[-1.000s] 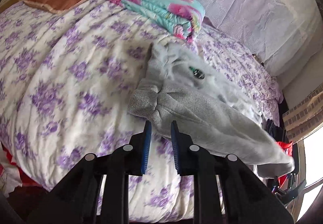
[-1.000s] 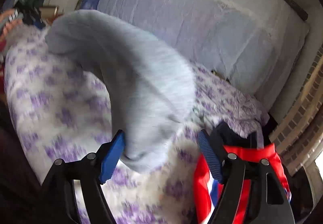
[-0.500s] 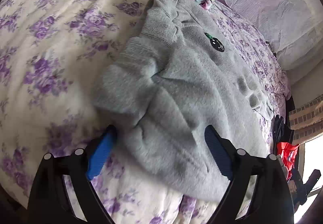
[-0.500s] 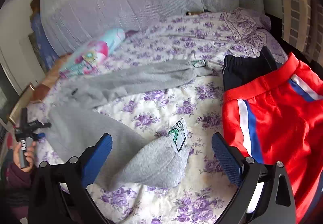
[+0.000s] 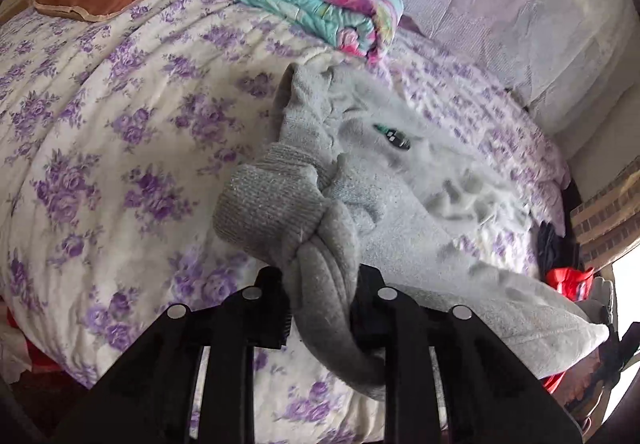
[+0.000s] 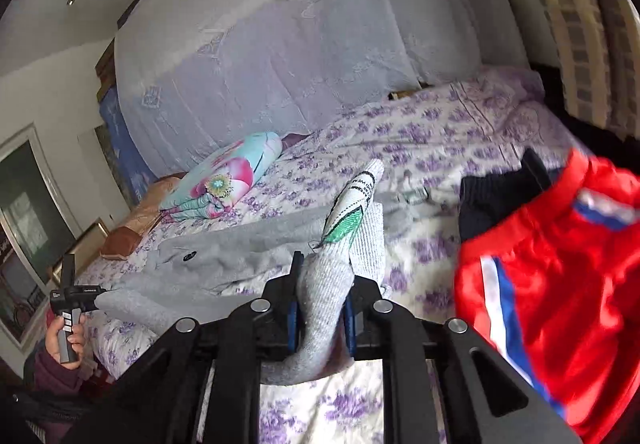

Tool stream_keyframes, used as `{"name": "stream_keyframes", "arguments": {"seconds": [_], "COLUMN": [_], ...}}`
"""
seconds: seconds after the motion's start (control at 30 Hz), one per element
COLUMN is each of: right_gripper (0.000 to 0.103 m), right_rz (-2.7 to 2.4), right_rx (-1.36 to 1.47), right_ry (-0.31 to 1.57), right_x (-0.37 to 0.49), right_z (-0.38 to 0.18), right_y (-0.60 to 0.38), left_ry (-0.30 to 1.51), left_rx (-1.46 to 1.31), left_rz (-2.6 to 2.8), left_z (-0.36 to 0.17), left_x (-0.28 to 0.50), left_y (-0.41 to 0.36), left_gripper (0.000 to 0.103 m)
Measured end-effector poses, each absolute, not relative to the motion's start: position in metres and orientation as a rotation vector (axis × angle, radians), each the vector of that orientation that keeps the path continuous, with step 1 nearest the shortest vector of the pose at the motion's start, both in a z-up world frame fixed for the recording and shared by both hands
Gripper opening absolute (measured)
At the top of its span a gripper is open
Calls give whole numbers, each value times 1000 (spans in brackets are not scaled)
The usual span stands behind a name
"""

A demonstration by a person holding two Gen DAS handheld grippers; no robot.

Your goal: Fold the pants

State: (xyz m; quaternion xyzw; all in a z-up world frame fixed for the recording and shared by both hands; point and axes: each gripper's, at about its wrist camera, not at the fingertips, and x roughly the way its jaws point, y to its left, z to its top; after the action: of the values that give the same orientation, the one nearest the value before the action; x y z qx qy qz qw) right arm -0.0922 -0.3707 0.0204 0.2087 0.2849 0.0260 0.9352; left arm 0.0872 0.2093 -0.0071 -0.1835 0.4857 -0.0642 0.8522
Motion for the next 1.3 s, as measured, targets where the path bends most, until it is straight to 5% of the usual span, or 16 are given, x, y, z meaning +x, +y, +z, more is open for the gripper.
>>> {"name": "stream_keyframes", "arguments": {"seconds": [0.1, 0.17, 0.23, 0.27, 0.3, 0.37, 0.4, 0.43, 0.47, 0.57, 0.63, 0.77, 0.83, 0.87, 1.1, 1.3], "right_gripper": [36, 40, 78, 98, 100, 100, 87, 66, 20, 20, 20, 26, 37, 40, 71, 71], "right_rz": [-24, -25, -77, -98, -100, -106, -126, -115, -65, -19, 41, -18, -103, -136, -359, 25], "right_rx": [576, 617, 545, 528, 523, 541, 563, 602, 638, 523, 481, 445, 426, 410, 204, 239], "right_ry": [833, 719, 673, 642, 639, 735, 795, 841, 857, 722, 605, 690, 866, 927, 653, 746], "right_x": [-110, -139, -151, -156, -154, -131, -117, -106, -92, -73, -78, -82, -74, -78, -139, -61], "right_z": [-85, -88, -66, -56, -51, -54, -62, -70, -75, -41, -7, -15, -54, -68, 24, 16], "right_y": [-378, -379, -373, -371, -372, -377, -382, -387, -391, -386, -381, -386, -387, -388, -381, -326], "left_ry": [1111, 1122, 1087, 1077, 1068, 1060, 1075, 1088, 1089, 1031, 996, 985, 1034, 1053, 982, 895], "left_rx": [-345, -360, -343, -344, -359, -397, -421, -440, -425, -395, -406, -310, -303, -308, -224, -104], "left_rz": [-104, -99, -78, -73, -76, -107, -126, -148, -144, -112, -80, 8, 31, 40, 23, -131], "left_z": [-47, -59, -53, -51, -49, -52, -58, -65, -69, -59, -41, -33, -54, -63, -9, 21], "left_x": [82, 73, 61, 57, 53, 53, 57, 63, 70, 84, 84, 68, 64, 61, 30, 54], "left_y": [216, 225, 230, 231, 233, 232, 229, 222, 216, 207, 213, 218, 226, 232, 234, 162], "left_gripper": [27, 39, 54, 71, 87, 90, 90, 90, 89, 28, 22, 25, 39, 54, 68, 82]}}
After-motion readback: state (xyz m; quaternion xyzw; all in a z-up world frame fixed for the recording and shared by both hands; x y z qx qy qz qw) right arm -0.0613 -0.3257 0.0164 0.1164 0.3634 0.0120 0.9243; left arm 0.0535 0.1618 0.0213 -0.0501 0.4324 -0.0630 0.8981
